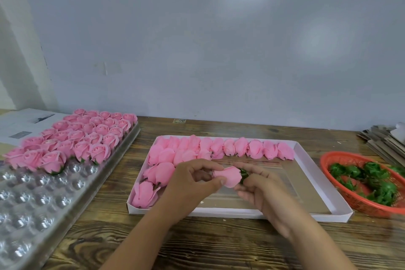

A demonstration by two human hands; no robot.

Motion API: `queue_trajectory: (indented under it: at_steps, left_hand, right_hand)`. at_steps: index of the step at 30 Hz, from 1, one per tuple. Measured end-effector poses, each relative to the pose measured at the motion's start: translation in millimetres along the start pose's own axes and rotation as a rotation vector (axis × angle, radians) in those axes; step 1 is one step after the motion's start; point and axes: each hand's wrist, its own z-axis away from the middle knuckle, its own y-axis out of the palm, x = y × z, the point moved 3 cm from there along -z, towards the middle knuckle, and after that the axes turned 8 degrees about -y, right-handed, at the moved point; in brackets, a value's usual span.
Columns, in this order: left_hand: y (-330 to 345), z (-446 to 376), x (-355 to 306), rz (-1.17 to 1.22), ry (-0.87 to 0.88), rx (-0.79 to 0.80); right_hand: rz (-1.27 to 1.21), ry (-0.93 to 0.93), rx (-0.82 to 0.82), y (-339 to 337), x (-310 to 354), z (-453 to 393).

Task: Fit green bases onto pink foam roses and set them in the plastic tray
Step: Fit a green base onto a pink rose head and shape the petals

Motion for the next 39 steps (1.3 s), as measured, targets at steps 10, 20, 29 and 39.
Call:
queue_trajectory:
  at_steps: [10, 20, 29, 39]
  left_hand:
    - [-2, -1, -1, 0.008, -0.017, -0.078]
    - [-4, -2, -2, -0.016, -0.014, -0.105]
    - [-3, -1, -3, 0.04, -0.025, -0.077]
    - [-4, -2, -1, 0.037, -0.034, -0.097]
  right_hand:
    - [-0.134, -0.032, 0.116, -1, 2, -1]
    - [0.137, -0.22, 0.01, 0, -2, 1]
    - [0.121, -0.266, 0.008, -2, -6, -3]
    - [0.136, -0.284, 0.03, -2, -8, -4]
